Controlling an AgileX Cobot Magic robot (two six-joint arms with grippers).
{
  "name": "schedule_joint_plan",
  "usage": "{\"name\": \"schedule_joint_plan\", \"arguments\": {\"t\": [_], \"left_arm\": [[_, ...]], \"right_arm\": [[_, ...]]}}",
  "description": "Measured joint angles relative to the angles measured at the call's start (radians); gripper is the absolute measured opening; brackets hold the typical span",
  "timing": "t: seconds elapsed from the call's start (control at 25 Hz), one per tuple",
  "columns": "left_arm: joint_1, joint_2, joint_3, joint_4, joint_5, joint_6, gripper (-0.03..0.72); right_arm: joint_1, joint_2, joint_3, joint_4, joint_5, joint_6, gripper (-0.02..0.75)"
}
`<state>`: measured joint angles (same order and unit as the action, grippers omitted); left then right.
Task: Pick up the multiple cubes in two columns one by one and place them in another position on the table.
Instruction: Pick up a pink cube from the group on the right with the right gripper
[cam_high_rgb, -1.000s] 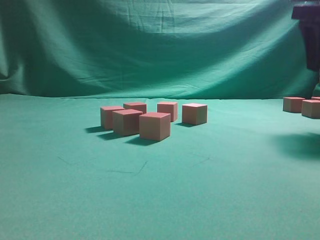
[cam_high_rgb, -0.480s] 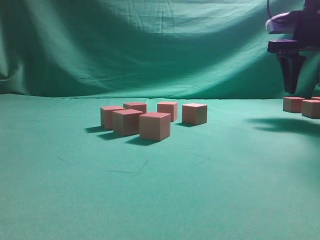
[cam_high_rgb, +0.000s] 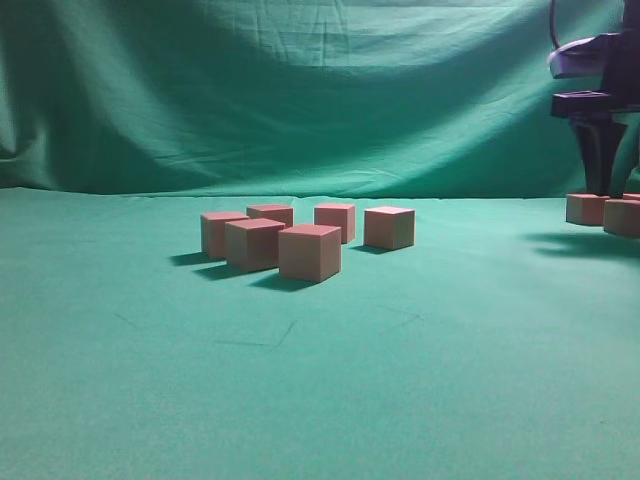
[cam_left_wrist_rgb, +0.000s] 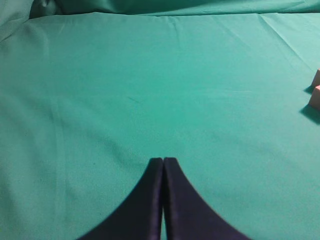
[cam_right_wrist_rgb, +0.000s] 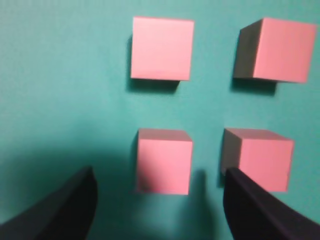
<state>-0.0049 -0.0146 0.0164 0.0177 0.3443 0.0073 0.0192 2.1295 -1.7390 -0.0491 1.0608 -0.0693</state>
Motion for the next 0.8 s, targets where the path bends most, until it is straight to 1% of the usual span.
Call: {"name": "schedule_joint_plan", "arguments": {"t": [0.24,0.64,0.68,0.72,0.8], "left_arm": [[0.000,0.000,0.000,0.000,0.000,0.000,0.000],[0.000,0.000,0.000,0.000,0.000,0.000,0.000],[0.000,0.000,0.000,0.000,0.000,0.000,0.000],[0.000,0.000,0.000,0.000,0.000,0.000,0.000],[0.000,0.000,0.000,0.000,0.000,0.000,0.000]], "right_arm": [[-0.010,0.017,-0.001,0.034,-0.037,-0.004,0.531],[-0.010,0.066,-0.001,0.040,-0.058,-0.021,0.531],[-0.010,0.068,-0.001,0.040,-0.058,-0.021,0.476],[-0.010,0.070,-0.001,0.040,-0.060,-0.021,0.473],[-0.010,0.070,-0.001,0.042,-0.060,-0.021,0.360]]}}
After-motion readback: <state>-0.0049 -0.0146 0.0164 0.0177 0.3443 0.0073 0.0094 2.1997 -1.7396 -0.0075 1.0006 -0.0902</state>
